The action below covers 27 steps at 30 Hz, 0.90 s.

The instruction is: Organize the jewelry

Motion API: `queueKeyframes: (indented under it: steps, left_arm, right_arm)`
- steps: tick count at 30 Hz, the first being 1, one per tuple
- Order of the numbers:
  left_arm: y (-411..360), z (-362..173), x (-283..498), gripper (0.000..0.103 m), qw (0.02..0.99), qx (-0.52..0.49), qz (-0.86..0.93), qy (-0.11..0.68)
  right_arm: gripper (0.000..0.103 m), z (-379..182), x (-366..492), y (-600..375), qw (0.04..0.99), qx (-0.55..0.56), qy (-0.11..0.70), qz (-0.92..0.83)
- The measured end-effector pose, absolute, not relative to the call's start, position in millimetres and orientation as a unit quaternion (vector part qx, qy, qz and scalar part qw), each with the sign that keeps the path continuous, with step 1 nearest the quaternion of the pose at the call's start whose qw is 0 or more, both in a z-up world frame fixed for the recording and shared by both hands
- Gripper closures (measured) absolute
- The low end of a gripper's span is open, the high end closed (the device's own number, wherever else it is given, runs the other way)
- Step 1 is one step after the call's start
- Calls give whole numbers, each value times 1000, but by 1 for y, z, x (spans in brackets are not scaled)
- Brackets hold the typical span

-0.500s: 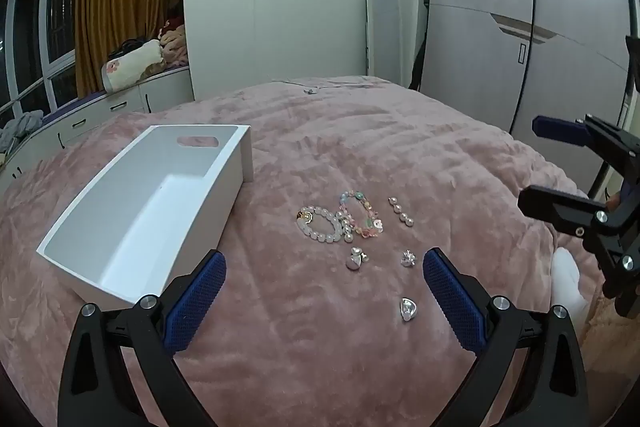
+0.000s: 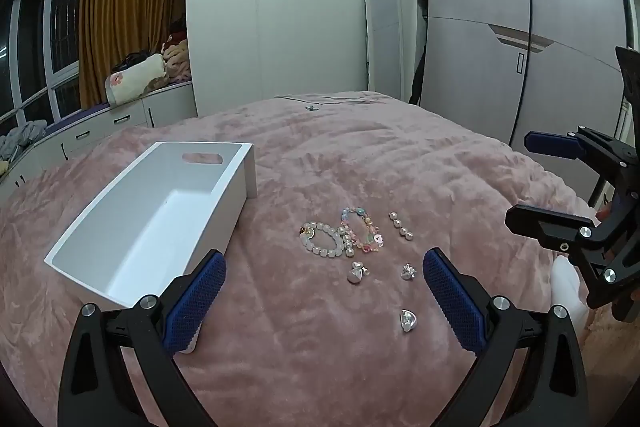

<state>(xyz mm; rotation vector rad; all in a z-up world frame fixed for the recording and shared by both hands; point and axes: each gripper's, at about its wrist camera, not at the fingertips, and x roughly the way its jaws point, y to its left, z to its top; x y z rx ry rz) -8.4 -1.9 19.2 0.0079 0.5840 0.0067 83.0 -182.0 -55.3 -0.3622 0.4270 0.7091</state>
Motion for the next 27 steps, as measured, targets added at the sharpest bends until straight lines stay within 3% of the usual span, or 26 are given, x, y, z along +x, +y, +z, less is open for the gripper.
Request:
queueKeyframes:
  steps: [27]
  left_arm:
    - [-1,11,-8,3,957,5,2,289]
  right_arm:
    - [5,-59,85,-181,901,-176,209,337]
